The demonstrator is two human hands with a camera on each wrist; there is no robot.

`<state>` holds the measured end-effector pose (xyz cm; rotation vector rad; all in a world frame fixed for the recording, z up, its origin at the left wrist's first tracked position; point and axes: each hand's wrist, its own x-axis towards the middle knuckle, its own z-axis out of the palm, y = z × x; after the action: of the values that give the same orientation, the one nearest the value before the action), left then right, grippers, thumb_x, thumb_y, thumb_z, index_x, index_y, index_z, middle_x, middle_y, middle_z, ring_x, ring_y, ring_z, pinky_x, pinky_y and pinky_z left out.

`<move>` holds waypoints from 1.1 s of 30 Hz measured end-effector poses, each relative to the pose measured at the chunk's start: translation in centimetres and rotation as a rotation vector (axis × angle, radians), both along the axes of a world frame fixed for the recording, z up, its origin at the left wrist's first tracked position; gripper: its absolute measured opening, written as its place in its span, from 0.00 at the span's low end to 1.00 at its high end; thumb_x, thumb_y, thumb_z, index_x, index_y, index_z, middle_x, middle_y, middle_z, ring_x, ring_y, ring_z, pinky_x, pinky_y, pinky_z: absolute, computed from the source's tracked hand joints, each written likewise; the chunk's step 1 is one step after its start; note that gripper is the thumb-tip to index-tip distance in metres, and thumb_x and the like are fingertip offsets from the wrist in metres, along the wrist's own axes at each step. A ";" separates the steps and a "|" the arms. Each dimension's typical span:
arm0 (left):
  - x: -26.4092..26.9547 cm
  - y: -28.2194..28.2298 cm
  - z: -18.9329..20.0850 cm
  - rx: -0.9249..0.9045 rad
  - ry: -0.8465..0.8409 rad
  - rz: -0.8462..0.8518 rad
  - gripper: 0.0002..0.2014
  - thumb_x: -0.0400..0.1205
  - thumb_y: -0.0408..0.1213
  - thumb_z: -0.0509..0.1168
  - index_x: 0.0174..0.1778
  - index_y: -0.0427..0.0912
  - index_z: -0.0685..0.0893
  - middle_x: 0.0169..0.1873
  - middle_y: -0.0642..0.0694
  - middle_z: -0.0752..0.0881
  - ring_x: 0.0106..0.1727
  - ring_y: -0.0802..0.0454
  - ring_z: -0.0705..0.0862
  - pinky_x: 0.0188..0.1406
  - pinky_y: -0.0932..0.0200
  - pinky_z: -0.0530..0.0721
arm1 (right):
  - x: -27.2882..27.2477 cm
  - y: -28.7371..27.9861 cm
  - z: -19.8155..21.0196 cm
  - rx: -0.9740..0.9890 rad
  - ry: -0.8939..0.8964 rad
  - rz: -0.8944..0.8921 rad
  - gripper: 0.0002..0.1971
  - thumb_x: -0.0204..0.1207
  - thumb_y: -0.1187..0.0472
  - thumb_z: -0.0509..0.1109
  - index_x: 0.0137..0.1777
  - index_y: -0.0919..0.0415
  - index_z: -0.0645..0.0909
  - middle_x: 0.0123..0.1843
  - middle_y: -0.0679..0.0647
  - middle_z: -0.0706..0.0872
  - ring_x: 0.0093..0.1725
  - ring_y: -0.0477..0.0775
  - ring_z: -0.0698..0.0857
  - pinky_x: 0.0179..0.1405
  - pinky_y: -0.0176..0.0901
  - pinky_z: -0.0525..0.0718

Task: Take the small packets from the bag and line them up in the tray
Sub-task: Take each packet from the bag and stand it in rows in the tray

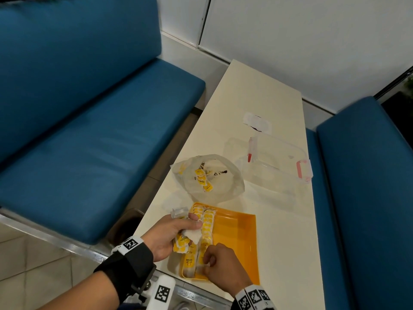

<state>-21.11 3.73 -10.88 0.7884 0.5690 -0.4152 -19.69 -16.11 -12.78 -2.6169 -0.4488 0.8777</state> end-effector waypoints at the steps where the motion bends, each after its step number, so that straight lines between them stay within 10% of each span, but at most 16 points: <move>1: 0.0 0.0 0.0 0.000 0.002 -0.001 0.17 0.71 0.25 0.79 0.54 0.36 0.86 0.51 0.33 0.88 0.40 0.45 0.90 0.26 0.55 0.86 | 0.0 0.0 0.0 0.005 0.013 0.006 0.08 0.71 0.55 0.77 0.41 0.44 0.80 0.47 0.45 0.77 0.42 0.41 0.77 0.42 0.29 0.76; 12: 0.3 0.3 0.0 -0.004 -0.007 -0.020 0.11 0.70 0.33 0.79 0.47 0.34 0.90 0.47 0.34 0.87 0.39 0.46 0.86 0.29 0.55 0.85 | 0.8 0.5 2.3 0.021 -0.066 0.001 0.11 0.69 0.48 0.78 0.43 0.41 0.77 0.49 0.42 0.76 0.46 0.44 0.79 0.45 0.34 0.79; 18: 1.1 0.1 0.7 -0.080 0.003 -0.015 0.14 0.74 0.35 0.78 0.52 0.33 0.91 0.42 0.36 0.88 0.34 0.48 0.85 0.28 0.58 0.85 | 1.9 1.9 6.0 0.464 -0.324 0.066 0.18 0.71 0.56 0.79 0.56 0.41 0.78 0.53 0.38 0.76 0.44 0.43 0.82 0.42 0.25 0.74; 26: 1.9 0.5 0.3 -0.169 0.013 -0.020 0.14 0.77 0.37 0.78 0.53 0.32 0.93 0.50 0.33 0.87 0.38 0.48 0.85 0.28 0.61 0.86 | 3.1 3.6 6.3 0.704 -0.314 -0.046 0.10 0.74 0.70 0.75 0.46 0.52 0.87 0.47 0.44 0.84 0.45 0.46 0.86 0.34 0.31 0.78; 31: 1.9 1.1 -0.8 -0.156 0.006 -0.013 0.31 0.71 0.41 0.85 0.66 0.29 0.88 0.70 0.25 0.83 0.62 0.37 0.81 0.56 0.51 0.80 | 3.4 4.4 7.1 0.828 -0.206 -0.181 0.03 0.70 0.61 0.77 0.42 0.53 0.88 0.43 0.48 0.88 0.42 0.50 0.86 0.36 0.45 0.83; 33: 2.1 1.2 -0.7 -0.165 0.014 -0.009 0.29 0.72 0.40 0.84 0.65 0.29 0.88 0.64 0.25 0.86 0.58 0.39 0.86 0.53 0.52 0.83 | 3.6 4.4 7.4 0.854 -0.184 -0.202 0.02 0.70 0.61 0.77 0.41 0.56 0.87 0.43 0.49 0.89 0.42 0.52 0.87 0.37 0.50 0.83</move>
<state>-19.02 4.92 -11.58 0.6308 0.5376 -0.4698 -16.07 -11.70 -5.40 -1.8994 -0.4626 0.2718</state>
